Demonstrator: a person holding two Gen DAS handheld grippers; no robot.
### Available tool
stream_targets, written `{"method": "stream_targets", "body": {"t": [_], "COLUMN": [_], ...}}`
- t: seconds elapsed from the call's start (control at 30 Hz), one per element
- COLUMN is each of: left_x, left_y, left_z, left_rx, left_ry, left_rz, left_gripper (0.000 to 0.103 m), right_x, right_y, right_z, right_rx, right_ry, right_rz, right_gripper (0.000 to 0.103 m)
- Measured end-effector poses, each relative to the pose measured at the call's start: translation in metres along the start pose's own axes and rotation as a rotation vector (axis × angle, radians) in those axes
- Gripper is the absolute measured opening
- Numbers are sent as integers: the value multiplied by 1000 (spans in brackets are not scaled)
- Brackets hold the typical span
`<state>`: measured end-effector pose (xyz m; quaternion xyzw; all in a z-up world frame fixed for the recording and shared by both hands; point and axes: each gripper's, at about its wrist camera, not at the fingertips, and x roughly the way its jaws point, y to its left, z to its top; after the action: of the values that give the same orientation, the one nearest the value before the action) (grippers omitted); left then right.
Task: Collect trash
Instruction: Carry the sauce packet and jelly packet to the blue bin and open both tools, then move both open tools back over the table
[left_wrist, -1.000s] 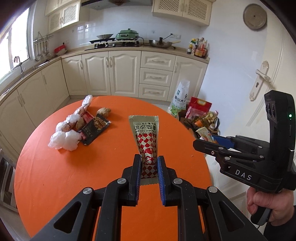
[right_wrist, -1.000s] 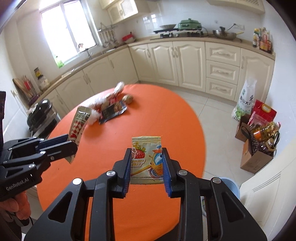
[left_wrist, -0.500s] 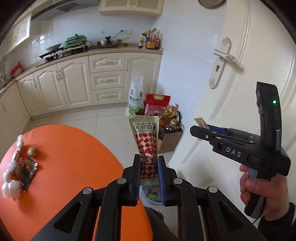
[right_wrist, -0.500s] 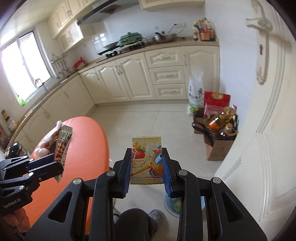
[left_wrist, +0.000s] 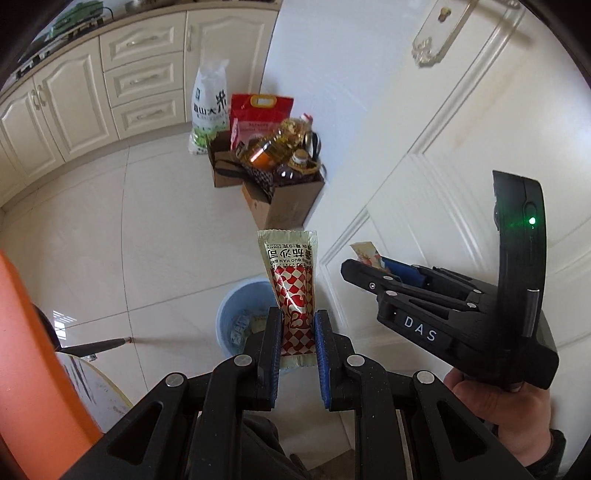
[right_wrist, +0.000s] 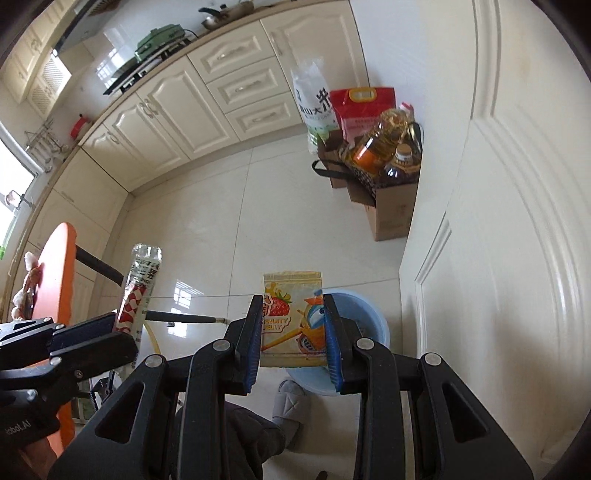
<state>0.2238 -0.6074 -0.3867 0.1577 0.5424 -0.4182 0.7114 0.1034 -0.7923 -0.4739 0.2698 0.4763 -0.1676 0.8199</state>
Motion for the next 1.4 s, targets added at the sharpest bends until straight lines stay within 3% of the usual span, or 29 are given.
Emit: {"method": "stream_targets", "body": {"t": [0.2,0.27,0.33,0.37,0.43,0.5,0.53,0.7,1.0,1.4], "left_x": [68,82,92,90,89,83,78,43,-67,-218], "left_y": [-3,-2,-3,-6,-6,-9,-11,-26,-37,22], "left_z": [54,66,74,75,79,75,75,42,-23,-167], "left_rx": [-28,-33,-34,-36,-33,-36,-37,-35,-65,-229], "left_ry": [132,166,184,176,162,144,125,31,-185,-446], "left_rz": [16,28,48,61,93,119,138,190,211,305], "left_gripper": [16,22,37,49,59,75,78,88,89,94], "right_x": [48,59,66,67,65,60,58,35,-49,-152], "right_y": [-22,-26,-30,-30,-32,-35,-36,-31,17,164], "right_z": [0,1,2,2,2,2,4,3,6,-10], "right_rx": [88,104,118,120,129,145,150,162,112,-124], "right_ry": [66,81,89,87,74,59,51,18,-119,-283], "right_rz": [26,27,25,23,11,-9,-12,-22,12,113], "right_gripper": [32,35,56,62,83,97,102,103,103,103]}}
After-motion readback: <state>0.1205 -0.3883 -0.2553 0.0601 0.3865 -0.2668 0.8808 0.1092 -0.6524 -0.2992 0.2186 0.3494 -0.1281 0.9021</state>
